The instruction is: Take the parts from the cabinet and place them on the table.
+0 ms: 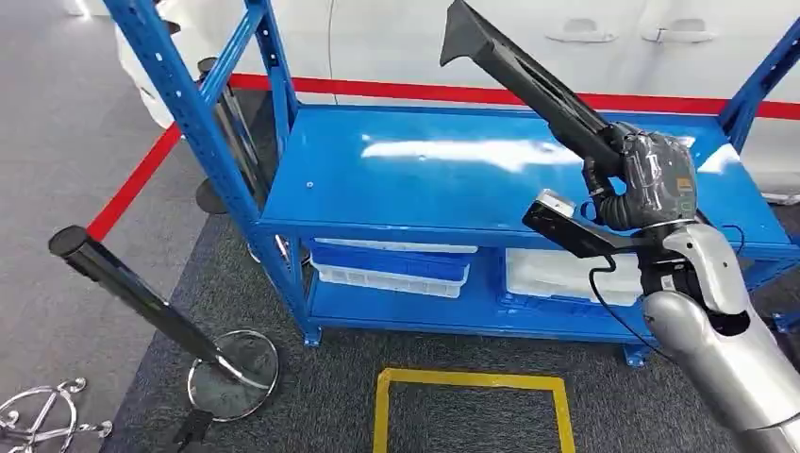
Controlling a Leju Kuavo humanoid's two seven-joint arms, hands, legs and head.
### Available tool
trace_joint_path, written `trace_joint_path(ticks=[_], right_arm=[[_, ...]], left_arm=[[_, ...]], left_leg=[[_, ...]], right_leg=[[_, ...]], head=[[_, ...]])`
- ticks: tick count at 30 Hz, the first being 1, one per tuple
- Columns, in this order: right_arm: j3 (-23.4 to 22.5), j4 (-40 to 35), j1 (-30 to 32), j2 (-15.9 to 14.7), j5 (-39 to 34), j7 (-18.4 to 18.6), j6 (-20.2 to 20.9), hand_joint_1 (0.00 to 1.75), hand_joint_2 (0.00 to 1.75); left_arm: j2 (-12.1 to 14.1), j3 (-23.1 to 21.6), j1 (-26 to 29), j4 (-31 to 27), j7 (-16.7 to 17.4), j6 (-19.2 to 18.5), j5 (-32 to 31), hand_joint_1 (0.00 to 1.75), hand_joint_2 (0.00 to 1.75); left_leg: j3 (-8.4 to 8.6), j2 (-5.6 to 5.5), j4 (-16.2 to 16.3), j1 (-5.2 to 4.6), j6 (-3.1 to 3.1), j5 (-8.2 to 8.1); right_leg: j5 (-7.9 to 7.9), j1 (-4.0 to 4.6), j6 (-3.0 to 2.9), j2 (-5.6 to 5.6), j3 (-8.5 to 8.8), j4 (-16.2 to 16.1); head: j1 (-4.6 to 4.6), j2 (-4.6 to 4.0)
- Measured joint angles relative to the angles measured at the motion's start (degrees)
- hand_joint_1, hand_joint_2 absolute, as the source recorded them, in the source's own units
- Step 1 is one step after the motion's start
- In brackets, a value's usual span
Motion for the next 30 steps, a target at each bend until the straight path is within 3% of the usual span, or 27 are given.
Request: trace_joint_path(ticks=[1, 2, 4, 5, 6, 7, 10, 11, 12, 13, 14, 15, 16, 17, 18, 19, 20, 21, 22, 23, 25, 26, 27, 28, 30], right_arm=[[0.0, 0.15, -0.06, 0.0, 0.0, 0.0, 0.0, 1.75, 1.75], [0.0, 0.22, -0.05, 0.0, 0.0, 0.0, 0.02, 1.75, 1.75], [0.0, 0.26, -0.06, 0.06, -0.04, 0.0, 0.0, 1.75, 1.75], [0.0, 0.26, -0.12, 0.09, -0.07, 0.0, 0.0, 1.75, 1.75], [0.0, 0.24, -0.22, 0.13, -0.2, 0.0, 0.0, 1.75, 1.75], [-0.02, 0.31, -0.44, 0.11, -0.24, 0.0, -0.02, 1.75, 1.75], [-0.02, 0.59, -0.89, 0.57, -0.42, -0.07, -0.04, 1.75, 1.75], [-0.02, 0.7, -0.93, 0.68, -0.48, -0.09, -0.04, 1.75, 1.75], [-0.02, 0.76, -0.89, 0.79, -0.5, -0.09, -0.04, 1.75, 1.75], [-0.02, 0.83, -0.91, 0.74, -0.52, -0.09, -0.04, 1.75, 1.75], [-0.02, 0.94, -0.9, 0.72, -0.52, 0.0, -0.04, 1.75, 1.75], [-0.02, 1.14, -0.83, 0.72, -0.54, -0.02, -0.04, 1.75, 1.75], [-0.02, 1.27, -0.69, 0.74, -0.57, 0.0, -0.04, 1.75, 1.75], [-0.02, 1.36, -0.63, 0.74, -0.59, -0.02, -0.04, 1.75, 1.75], [-0.02, 1.49, -0.63, 0.77, -0.61, 0.0, -0.04, 1.75, 1.75], [-0.02, 1.53, -0.68, 0.76, -0.61, -0.02, -0.07, 1.75, 1.75], [-0.02, 1.53, -0.76, 0.77, -0.63, 0.0, -0.07, 1.75, 1.75], [-0.02, 1.51, -0.95, 0.77, -0.63, -0.02, -0.07, 1.75, 1.75], [-0.02, 1.49, -0.94, 0.83, -0.63, -0.02, -0.09, 1.75, 1.75], [-0.07, 1.57, -0.95, 0.83, -0.63, 0.02, -0.09, 1.75, 1.75], [-0.07, 1.59, -1.27, 0.94, -0.66, -0.04, -0.09, 1.75, 1.75], [-0.07, 1.66, -1.29, 1.18, -0.66, -0.04, -0.07, 1.75, 1.75], [-0.07, 1.68, -1.35, 1.38, -0.66, -0.09, -0.07, 1.75, 1.75], [-0.07, 1.68, -1.36, 1.42, -0.66, -0.09, -0.11, 1.75, 1.75], [-0.07, 1.73, -1.44, 1.42, -0.63, -0.09, -0.15, 1.75, 1.75]], left_arm=[[0.15, 0.0, -0.13, 0.13, 0.0, 0.17, -0.07, 0.0, 1.75], [0.17, -0.02, -0.22, 0.26, 0.0, 0.26, -0.07, 0.0, 1.75], [0.43, -0.02, -0.3, 0.54, 0.02, 0.44, -0.02, 0.0, 1.75], [0.48, -0.02, -0.37, 0.61, 0.04, 0.48, 0.0, 0.0, 1.75], [0.48, -0.02, -0.7, 0.78, 0.07, 0.63, 0.11, 0.0, 1.75], [0.77, -0.02, -0.98, 0.9, 0.11, 0.81, 0.26, 0.0, 1.75], [0.92, -0.02, -0.97, 1.42, 0.39, 1.12, 0.42, 0.0, 1.75], [0.9, -0.02, -0.85, 1.57, 0.57, 1.18, 0.44, 0.0, 1.75], [0.92, -0.02, -0.94, 1.75, 0.66, 1.25, 0.5, 0.0, 1.75], [0.92, 0.0, -0.97, 1.84, 0.85, 1.27, 0.53, 0.0, 1.75], [0.92, 0.02, -0.97, 1.9, 0.85, 1.29, 0.53, 0.0, 1.75], [0.92, 0.02, -1.01, 1.94, 0.85, 1.29, 0.53, 0.0, 1.75], [0.92, 0.02, -1.01, 1.99, 0.85, 1.31, 0.52, 0.0, 1.75], [0.92, 0.02, -0.97, 2.01, 0.85, 1.31, 0.52, 0.0, 1.75], [0.94, 0.02, -0.93, 2.05, 0.9, 1.31, 0.52, 0.0, 1.75], [0.94, 0.02, -0.93, 2.12, 0.92, 1.31, 0.52, 0.0, 1.75], [0.92, 0.02, -0.94, 2.21, 0.92, 1.31, 0.53, 0.0, 1.75], [0.85, 0.02, -0.96, 2.32, 0.92, 1.31, 0.52, 0.0, 1.75], [0.65, 0.02, -1.08, 2.38, 0.92, 1.31, 0.5, 0.0, 1.75], [0.7, 0.02, -0.96, 2.4, 0.92, 1.33, 0.53, 0.0, 1.75], [0.7, 0.02, -0.77, 2.47, 0.92, 1.38, 0.53, 0.0, 1.75], [0.92, 0.02, -0.37, 2.49, 0.94, 1.4, 0.52, 0.0, 1.75], [0.7, 0.0, -0.45, 2.69, 0.96, 1.4, 0.53, 0.0, 1.75], [0.7, 0.0, -0.64, 2.69, 1.01, 1.4, 0.5, 0.0, 1.75], [0.77, 0.0, -0.94, 2.69, 1.07, 1.44, 0.52, 0.0, 1.75]], left_leg=[[-0.16, 0.12, 2.88, 0.02, -0.25, -0.08], [0.6, 0.23, 3.57, 0.09, -0.51, 1.6], [4.59, 0.96, -0.07, 0.33, -0.85, 6.37], [8.03, 2.35, -4.25, 0.43, -0.94, 7.07], [11.18, 5.2, -9.22, 0.13, -1.13, 4.2], [12.83, 5.26, -12.25, -0.67, -0.43, 3.04], [11.26, 3.5, -12.65, -0.94, 1.39, 4.0], [11.36, 3.06, -13.13, -0.4, 2.14, 4.93], [10.5, 2.47, -13.14, -0.46, 2.81, 5.7], [9.68, 2.06, -13.1, -0.47, 3.29, 6.41], [8.77, 1.25, -13.08, -0.6, 3.47, 7.14], [7.87, 0.46, -12.99, -0.74, 3.54, 7.84], [6.97, -0.33, -12.85, -0.84, 3.51, 8.45], [6.08, -1.1, -12.69, -0.87, 3.48, 9.05], [5.12, -1.98, -12.52, -0.93, 3.41, 9.71], [4.44, -2.77, -12.41, -0.99, 3.32, 10.27], [3.85, -3.54, -12.36, -1.09, 3.16, 10.84], [3.34, -4.12, -12.3, -0.93, 3.03, 11.43], [2.92, -4.81, -12.27, -1.19, 2.66, 12.07], [2.91, -5.3, -12.8, -0.85, 2.36, 12.67], [2.55, -6.9, -13.54, -0.6, 1.48, 14.23], [2.24, -7.35, -14.01, -1.19, 1.05, 14.71], [1.37, -3.67, -12.77, -1.25, 1.15, 12.2], [0.44, -1.56, -10.16, -0.97, 1.04, 8.61], [-1.1, -0.01, -1.93, -0.17, 0.22, 2.01]], right_leg=[[0.53, 0.01, 0.02, -0.72, -0.87, 0.16], [0.98, 0.0, 0.09, -1.47, -1.74, 0.37], [1.75, -0.1, 0.47, -2.73, -3.71, 1.33], [1.94, -0.13, 0.76, -3.27, -4.61, 1.99], [2.04, 0.2, 1.01, -3.95, -5.26, 2.79], [2.19, 0.2, 1.27, -4.58, -5.53, 3.22], [3.76, 0.16, 2.5, -6.72, -5.46, 2.66], [2.72, -0.28, 3.19, -4.71, -5.82, 3.07], [-0.22, -0.39, 3.39, -1.35, -6.45, 4.6], [-3.7, -0.33, 3.34, 0.64, -7.29, 7.79], [-7.11, -0.26, 3.28, 1.69, -8.44, 12.55], [-9.3, -0.21, 3.19, 1.99, -9.4, 16.97], [-9.79, -0.11, 3.05, 2.01, -9.64, 19.73], [-8.76, -0.03, 2.86, 2.02, -8.88, 20.17], [-6.68, 0.04, 2.53, 2.12, -6.75, 18.09], [-4.76, 0.08, 2.13, 2.41, -3.84, 14.31], [-3.55, 0.22, 1.53, 3.5, -0.33, 9.41], [-4.94, 0.35, 0.64, 6.34, 2.79, 4.35], [-5.85, 0.1, 0.69, 7.01, 4.41, 0.9], [-5.3, 0.33, 1.12, 6.42, 4.14, 1.61], [-4.45, 0.69, 0.7, 5.25, 3.89, 1.1], [-3.66, 0.16, 0.45, 4.39, 3.69, 0.59], [-2.47, -0.21, -0.05, 3.28, 3.13, -0.25], [-1.77, -0.13, -0.7, 2.61, 2.43, -0.43], [-0.67, -0.01, -0.62, 0.8, 1.02, -0.32]], head=[[0.04, 0.0], [0.04, 0.0], [0.0, 0.0], [-0.02, 0.0], [-0.11, 0.0], [-0.09, 0.0], [-0.11, 0.0], [-0.09, 0.0], [-0.09, 0.0], [0.04, 0.0], [0.02, 0.0], [0.0, 0.0], [0.0, 0.0], [0.02, 0.0], [0.0, 0.0], [0.0, 0.0], [0.02, 0.0], [-0.04, 0.0], [-0.24, 0.0], [0.07, 0.0], [0.2, 0.0], [0.26, 0.0], [0.07, 0.0], [-0.42, 0.0], [-0.48, 0.0]])
